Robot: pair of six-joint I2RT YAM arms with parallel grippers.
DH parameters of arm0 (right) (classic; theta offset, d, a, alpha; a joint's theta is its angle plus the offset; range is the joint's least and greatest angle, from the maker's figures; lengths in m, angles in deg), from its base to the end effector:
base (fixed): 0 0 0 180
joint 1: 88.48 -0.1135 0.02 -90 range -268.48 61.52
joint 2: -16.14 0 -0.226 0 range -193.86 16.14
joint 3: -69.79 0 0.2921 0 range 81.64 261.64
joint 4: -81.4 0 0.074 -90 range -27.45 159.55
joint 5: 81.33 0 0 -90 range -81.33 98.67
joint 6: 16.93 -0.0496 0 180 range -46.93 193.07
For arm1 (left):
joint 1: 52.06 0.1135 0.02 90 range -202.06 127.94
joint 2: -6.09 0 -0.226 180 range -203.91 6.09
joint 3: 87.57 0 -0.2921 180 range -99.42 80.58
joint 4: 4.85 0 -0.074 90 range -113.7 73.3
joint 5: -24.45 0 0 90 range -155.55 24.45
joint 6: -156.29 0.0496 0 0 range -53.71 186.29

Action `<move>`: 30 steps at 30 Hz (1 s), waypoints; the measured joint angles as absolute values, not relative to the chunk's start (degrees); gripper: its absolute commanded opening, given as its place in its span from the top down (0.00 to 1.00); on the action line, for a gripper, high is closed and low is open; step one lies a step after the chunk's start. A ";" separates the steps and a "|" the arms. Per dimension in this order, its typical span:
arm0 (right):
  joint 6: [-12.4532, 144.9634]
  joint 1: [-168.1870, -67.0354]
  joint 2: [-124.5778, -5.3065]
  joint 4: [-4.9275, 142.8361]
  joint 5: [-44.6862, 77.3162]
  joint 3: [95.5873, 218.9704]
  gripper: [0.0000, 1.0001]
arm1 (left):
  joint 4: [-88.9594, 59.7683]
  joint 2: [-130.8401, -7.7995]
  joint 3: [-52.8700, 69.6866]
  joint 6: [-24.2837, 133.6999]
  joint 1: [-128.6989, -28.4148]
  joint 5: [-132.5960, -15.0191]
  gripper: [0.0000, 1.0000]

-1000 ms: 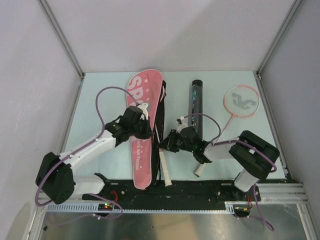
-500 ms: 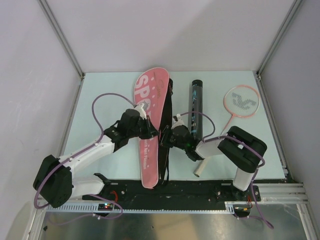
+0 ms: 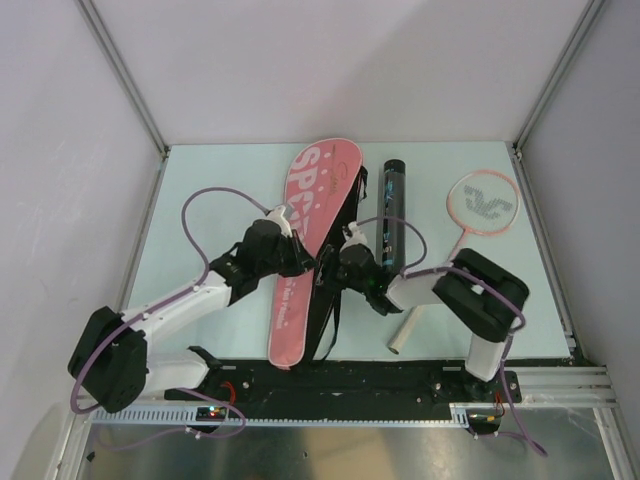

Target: Pack up the badminton gear

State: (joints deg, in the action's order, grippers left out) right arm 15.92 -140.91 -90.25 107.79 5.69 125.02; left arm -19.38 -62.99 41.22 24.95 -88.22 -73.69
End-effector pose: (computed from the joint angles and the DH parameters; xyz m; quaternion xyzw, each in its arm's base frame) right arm 0.2332 0.2989 0.0510 0.0487 0.8407 0.4276 0.3286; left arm 0.2552 -0.1952 0.1690 -0.0053 0.8747 -0.3493 0.3358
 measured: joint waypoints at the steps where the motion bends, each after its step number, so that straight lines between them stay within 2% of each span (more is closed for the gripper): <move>1: 17.26 -140.60 -88.09 104.93 5.93 125.00 0.45 | -20.03 -63.58 40.87 25.38 -88.26 -73.10 1.00; 5: 20.84 -138.85 -78.91 93.36 6.26 124.71 0.41 | -22.02 -65.79 39.24 27.39 -88.24 -69.95 1.00; 14: 22.72 -133.37 -54.51 71.37 6.08 122.62 0.42 | -25.63 -70.82 36.39 28.86 -87.96 -66.65 1.00; 22: 23.12 -115.82 -36.42 53.15 3.55 119.56 0.42 | -27.64 -72.30 34.25 30.06 -87.32 -65.97 1.00; 30: 27.57 -94.51 -37.33 48.32 5.08 114.90 0.43 | -28.99 -72.70 34.25 32.55 -87.28 -64.64 1.00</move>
State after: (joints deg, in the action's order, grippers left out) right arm 27.57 -94.51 -37.33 48.32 5.08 114.90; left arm -28.99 -72.70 34.25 32.55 -87.28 -64.64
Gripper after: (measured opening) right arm 0.575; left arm 0.005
